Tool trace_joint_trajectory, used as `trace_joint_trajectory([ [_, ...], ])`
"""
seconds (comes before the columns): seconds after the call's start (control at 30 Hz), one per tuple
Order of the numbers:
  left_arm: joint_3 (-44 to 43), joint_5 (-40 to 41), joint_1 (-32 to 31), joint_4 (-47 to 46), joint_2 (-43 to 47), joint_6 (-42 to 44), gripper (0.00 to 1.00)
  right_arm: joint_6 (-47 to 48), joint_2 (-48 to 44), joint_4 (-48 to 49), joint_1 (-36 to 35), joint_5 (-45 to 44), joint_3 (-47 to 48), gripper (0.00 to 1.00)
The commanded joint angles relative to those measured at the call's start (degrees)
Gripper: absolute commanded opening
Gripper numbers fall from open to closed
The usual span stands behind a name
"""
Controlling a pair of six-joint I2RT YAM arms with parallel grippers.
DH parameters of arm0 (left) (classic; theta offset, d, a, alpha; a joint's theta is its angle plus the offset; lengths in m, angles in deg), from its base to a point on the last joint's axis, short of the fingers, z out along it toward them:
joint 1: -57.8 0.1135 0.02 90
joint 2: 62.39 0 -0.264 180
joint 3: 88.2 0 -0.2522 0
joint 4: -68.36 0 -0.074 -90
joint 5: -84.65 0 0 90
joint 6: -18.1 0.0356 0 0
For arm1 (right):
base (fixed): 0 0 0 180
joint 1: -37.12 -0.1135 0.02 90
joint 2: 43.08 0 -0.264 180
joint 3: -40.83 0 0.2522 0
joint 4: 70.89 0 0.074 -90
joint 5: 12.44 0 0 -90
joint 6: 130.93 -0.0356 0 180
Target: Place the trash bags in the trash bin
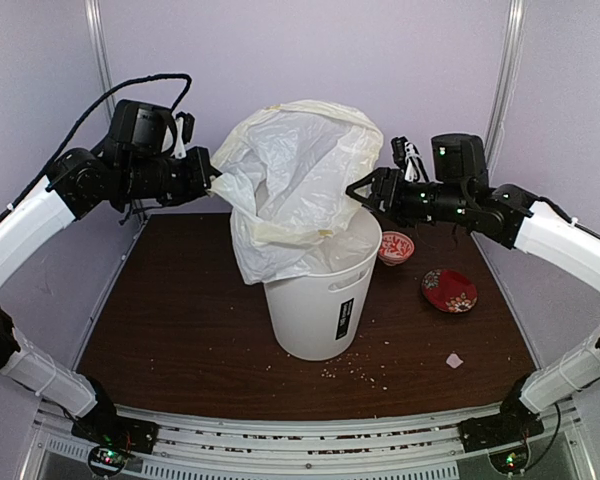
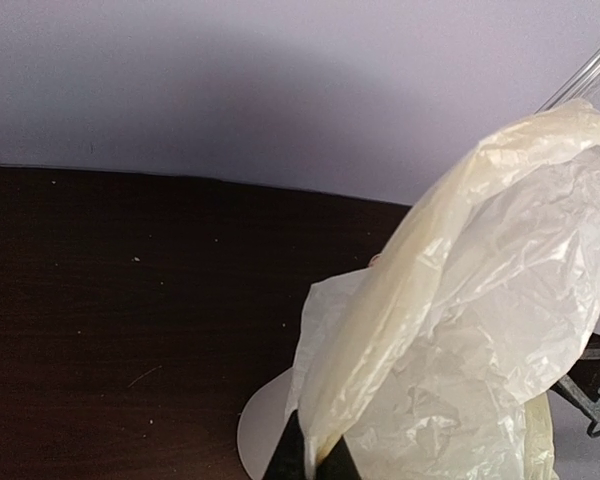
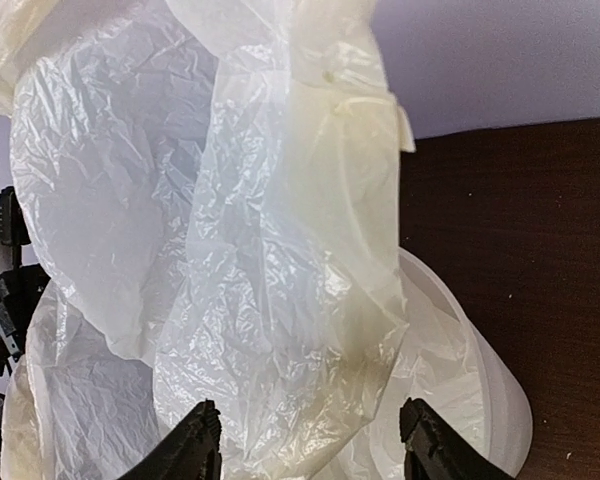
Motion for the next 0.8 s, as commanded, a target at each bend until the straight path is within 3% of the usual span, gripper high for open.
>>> trace_joint_trajectory([
  [0.0,-0.3,-0.2,0.0,-2.6,0.0,-0.3,0.0,-2.4,2.1,3.0,1.2,3.4,3.3,0.61],
  [0.1,-0.3,-1.3,0.0,-3.3,-0.4,-0.2,0.0,-4.1,2.2,5.5,1.6,5.5,3.0,0.57],
  [0.2,0.9,-3.6,0.0,-7.3,-0.7,0.0,0.0,-6.1,1.8,8.9,2.0,8.8,2.2,0.29],
  [0.3,3.2,-6.4,0.0,-14.7,-1.1,0.0,0.0,-6.3,0.4,6.4,2.8,9.1,4.5,0.02],
  [0.5,3.8,-11.2,0.0,-30.1,-6.7,-0.3,0.0,-4.6,-5.0,-1.1,6.9,6.3,7.2,0.0],
  [0.77,2.2,-17.9,-1.6,-43.0,-15.9,0.1,0.0,-2.8,-7.1,-6.8,8.1,3.5,11.3,0.0],
])
